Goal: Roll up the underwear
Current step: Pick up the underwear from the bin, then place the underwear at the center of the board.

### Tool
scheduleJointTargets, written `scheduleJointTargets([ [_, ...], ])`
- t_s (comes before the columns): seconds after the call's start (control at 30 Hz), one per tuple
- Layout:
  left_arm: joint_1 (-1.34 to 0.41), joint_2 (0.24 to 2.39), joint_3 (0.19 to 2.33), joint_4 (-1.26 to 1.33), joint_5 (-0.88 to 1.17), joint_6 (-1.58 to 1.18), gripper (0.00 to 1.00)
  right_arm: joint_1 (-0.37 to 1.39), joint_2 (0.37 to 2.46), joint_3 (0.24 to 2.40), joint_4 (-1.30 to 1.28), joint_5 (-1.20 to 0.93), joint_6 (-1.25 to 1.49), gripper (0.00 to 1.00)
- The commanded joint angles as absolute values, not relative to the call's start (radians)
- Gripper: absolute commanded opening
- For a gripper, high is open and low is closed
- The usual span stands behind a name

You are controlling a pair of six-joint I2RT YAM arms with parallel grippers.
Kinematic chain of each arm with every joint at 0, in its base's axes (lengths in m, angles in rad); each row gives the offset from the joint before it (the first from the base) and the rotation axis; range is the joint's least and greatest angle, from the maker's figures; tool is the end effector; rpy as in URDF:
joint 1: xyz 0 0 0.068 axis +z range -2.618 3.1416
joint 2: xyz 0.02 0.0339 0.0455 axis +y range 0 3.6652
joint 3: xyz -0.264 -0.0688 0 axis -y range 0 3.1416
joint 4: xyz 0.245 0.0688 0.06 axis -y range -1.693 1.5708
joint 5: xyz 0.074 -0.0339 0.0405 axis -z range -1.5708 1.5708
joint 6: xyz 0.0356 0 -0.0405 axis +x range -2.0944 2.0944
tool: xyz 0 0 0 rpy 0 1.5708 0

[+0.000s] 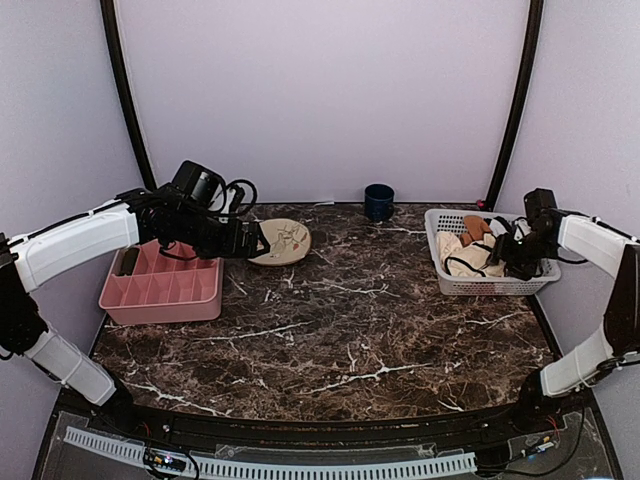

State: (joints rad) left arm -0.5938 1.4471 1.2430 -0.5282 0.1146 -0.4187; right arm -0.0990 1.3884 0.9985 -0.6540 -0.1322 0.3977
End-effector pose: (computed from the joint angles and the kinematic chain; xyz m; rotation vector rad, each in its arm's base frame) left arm 0.2636 -0.1829 0.3115 0.2693 2.3705 -0.6351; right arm 0.2756 -0.0227 0.2410 0.6001 2.5574 0.2773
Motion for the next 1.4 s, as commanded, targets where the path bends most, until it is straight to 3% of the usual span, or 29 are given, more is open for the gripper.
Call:
scheduleJointTargets([
  [0.0,-0.596,1.448,1.265,-0.527,0.109,-0.412,0.99,-0.101,1.435,1.006,-0.63,-0.077,0.411,0.65],
  [0.17,-0.596,1.45,1.266,-0.533,0.096,-0.41,0.99,-0.101,1.483,1.037,-0.603,-0.079,0.401,0.5],
  [0.33,-0.596,1.447,1.266,-0.534,0.093,-0.411,0.99,-0.1,1.492,1.115,-0.637,-0.092,0.381,0.04],
  [0.37,-0.597,1.446,1.266,-0.534,0.092,-0.413,0.99,-0.1,1.482,1.135,-0.648,-0.096,0.378,0.0],
  [0.53,-0.596,1.446,1.265,-0.521,0.096,-0.414,0.99,-0.051,1.395,1.251,-0.668,-0.079,0.321,0.0],
  [0.87,-0.595,1.471,1.299,-0.5,0.101,-0.417,0.99,0.19,1.397,1.56,-0.775,-0.296,0.212,0.0],
  [1.03,-0.596,1.469,1.312,-0.501,0.103,-0.413,0.99,0.291,1.389,1.742,-0.768,-0.489,0.257,0.0],
  [1.17,-0.595,1.468,1.322,-0.509,0.093,-0.401,0.99,0.312,1.333,1.693,-0.667,-0.668,0.342,0.0],
  [1.2,-0.596,1.465,1.324,-0.512,0.091,-0.395,0.99,0.311,1.314,1.638,-0.654,-0.677,0.342,0.16],
  [1.23,-0.596,1.462,1.325,-0.515,0.087,-0.391,0.99,0.31,1.298,1.565,-0.66,-0.652,0.331,0.46],
  [1.27,-0.595,1.457,1.325,-0.516,0.084,-0.385,0.99,0.31,1.292,1.508,-0.69,-0.614,0.306,0.65],
  [1.37,-0.595,1.44,1.311,-0.52,0.089,-0.362,0.99,0.309,1.294,1.331,-0.732,-0.547,0.268,0.87],
])
